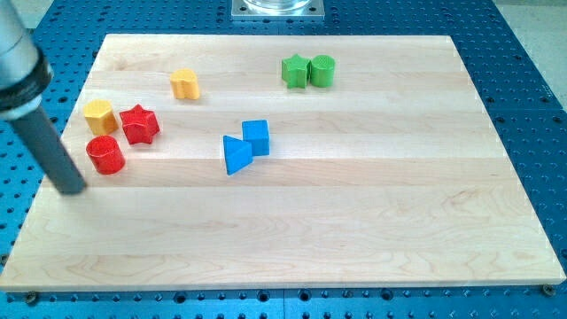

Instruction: Move the red circle to the left of the red star

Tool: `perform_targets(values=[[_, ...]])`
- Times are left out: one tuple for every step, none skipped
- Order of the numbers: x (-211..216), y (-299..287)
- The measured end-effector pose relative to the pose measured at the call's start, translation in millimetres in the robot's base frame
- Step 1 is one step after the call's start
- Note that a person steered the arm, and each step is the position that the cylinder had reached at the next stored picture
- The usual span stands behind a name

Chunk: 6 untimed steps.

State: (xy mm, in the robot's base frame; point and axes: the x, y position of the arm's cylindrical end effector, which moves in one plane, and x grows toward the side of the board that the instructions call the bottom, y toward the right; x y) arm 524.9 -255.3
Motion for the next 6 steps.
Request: perform_targets(values=[[32,12],[6,34],[-48,43],[-52,43],[-64,43],[-74,43]])
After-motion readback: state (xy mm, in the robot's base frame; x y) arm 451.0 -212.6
